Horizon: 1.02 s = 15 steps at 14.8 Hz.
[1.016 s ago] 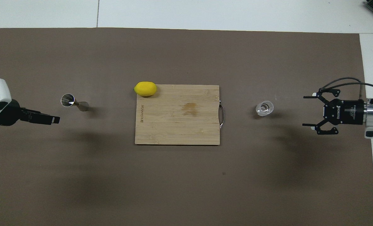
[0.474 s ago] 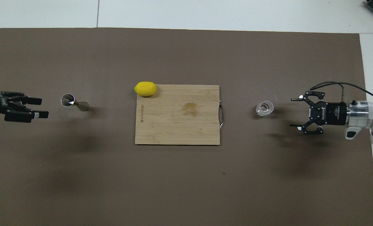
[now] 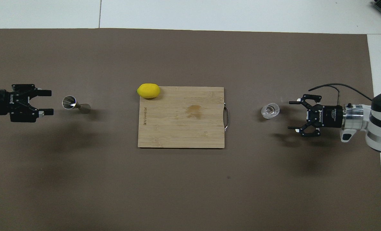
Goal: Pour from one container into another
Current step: 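Approach the steel cup and glass cup with the left and right grippers, then grasp the steel cup and glass cup with the left and right grippers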
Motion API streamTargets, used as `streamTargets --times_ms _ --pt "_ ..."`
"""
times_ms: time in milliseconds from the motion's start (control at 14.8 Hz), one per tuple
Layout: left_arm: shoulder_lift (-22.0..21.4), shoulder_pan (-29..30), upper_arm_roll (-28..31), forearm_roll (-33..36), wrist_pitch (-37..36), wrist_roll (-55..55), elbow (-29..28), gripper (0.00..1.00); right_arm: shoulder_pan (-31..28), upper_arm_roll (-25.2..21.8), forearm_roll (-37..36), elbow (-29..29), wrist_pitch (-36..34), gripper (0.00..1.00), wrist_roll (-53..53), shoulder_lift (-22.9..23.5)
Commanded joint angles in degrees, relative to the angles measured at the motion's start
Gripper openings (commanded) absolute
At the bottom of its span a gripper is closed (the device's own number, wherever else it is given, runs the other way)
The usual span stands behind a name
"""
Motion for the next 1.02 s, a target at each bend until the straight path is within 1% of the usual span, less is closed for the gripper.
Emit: streamTargets --times_ms 0,135,271,406,542,677,813,948 --pt "3.39 4.07 -0.81 -4.98 -2.73 8.55 1.74 1.0 0.7 0.21 1.4 3.26 -0.83 1.0 2.16 2.68" --pt "4.01 5.92 -0.81 -6.57 -5.54 8.91 1.13 1.0 0.88 0.21 1.66 4.31 -0.65 1.0 2.52 3.82" --pt "4.45 6.45 -0.9 -9.81 -6.17 13.98 0.34 1.0 0.97 0.3 3.06 4.49 -0.74 1.0 2.52 5.05" --pt "8.21 6.45 -0.9 -13.77 -10.45 19.26 0.86 1.0 2.46 0.38 4.65 4.5 -0.48 1.0 2.34 6.02" --pt "9.63 6.45 -0.9 -15.62 -12.14 24.7 0.42 1.0 2.73 0.38 5.62 4.58 -0.04 1.0 2.34 6.46" --pt "12.7 6.19 -1.25 -16.94 -15.73 32.08 0.25 1.0 3.69 0.38 6.67 4.5 0.14 1.0 2.26 6.46" --pt "15.33 6.45 -1.69 -17.12 -17.06 35.88 0.51 1.0 3.96 0.38 7.11 4.5 0.32 1.0 1.99 7.16" --pt "15.96 6.71 -1.87 -17.21 -17.15 37.55 0.42 1.0 3.96 0.38 7.11 4.5 0.32 1.0 1.73 7.69"
